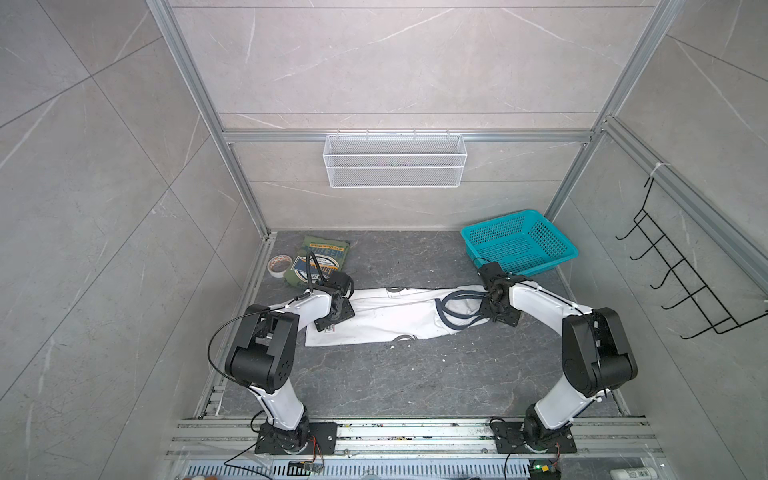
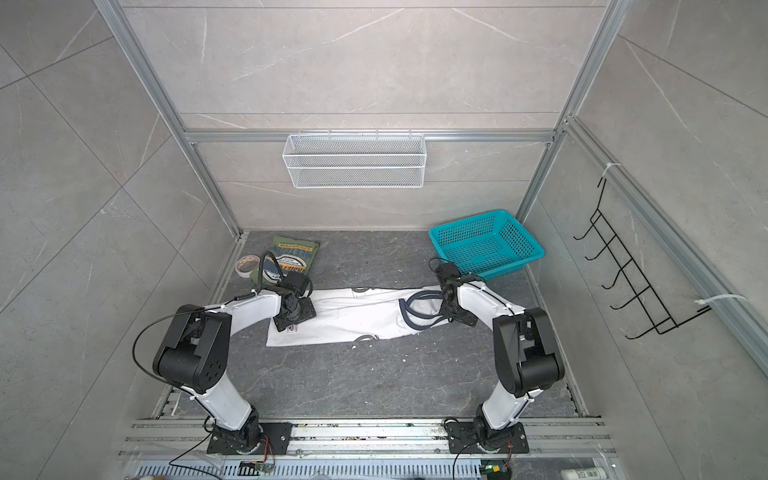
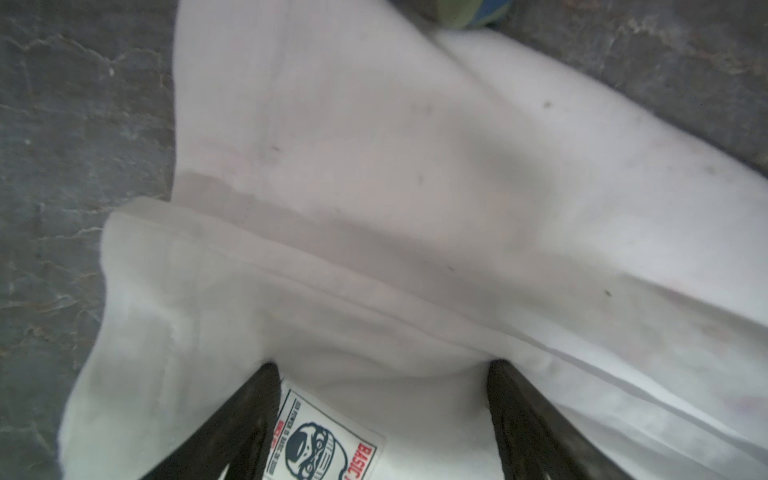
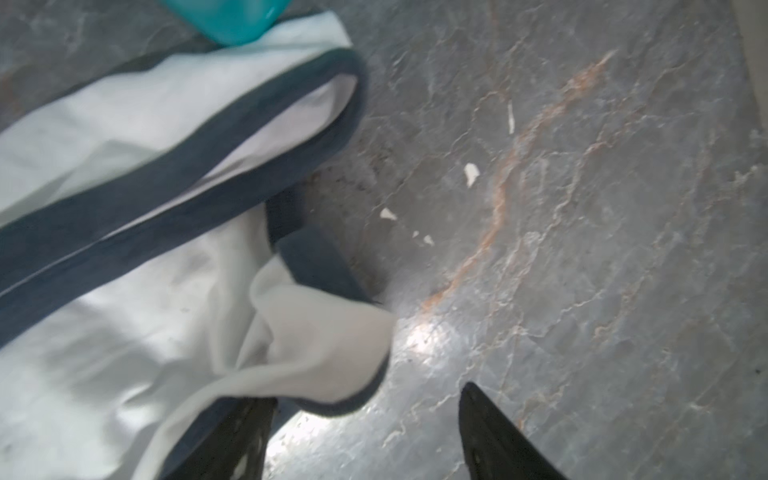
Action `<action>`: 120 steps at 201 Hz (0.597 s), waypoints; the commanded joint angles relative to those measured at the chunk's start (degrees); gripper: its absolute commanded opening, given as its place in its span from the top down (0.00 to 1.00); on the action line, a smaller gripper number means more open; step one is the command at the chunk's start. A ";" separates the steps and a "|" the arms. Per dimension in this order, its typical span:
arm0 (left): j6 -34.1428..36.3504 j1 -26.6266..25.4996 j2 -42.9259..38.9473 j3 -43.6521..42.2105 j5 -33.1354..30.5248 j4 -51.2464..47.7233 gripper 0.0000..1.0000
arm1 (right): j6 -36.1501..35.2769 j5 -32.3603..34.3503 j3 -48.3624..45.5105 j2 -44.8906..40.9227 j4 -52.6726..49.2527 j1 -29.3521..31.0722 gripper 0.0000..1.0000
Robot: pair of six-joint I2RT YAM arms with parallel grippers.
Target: Fold and stack the tank tops
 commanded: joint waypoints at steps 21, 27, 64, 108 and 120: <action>2.63 2.64 0.32 -2.52 -0.63 0.61 0.20 | -1.57 1.98 0.56 0.69 -0.16 -3.41 0.31; 2.61 2.61 0.30 -2.52 -0.63 0.51 0.19 | -1.62 1.97 0.41 0.47 -0.10 -3.54 0.32; 2.13 3.03 1.07 -2.24 0.51 -0.05 0.19 | -3.23 -2.81 -2.11 -0.92 2.81 -3.52 0.33; 1.52 3.49 1.00 -2.13 0.72 -1.24 0.19 | -6.80 -14.96 -7.86 -6.53 10.82 -3.57 0.32; 1.23 3.57 1.11 -2.26 0.80 -1.50 0.19 | -6.95 -15.49 -6.27 -4.92 10.13 -3.56 0.34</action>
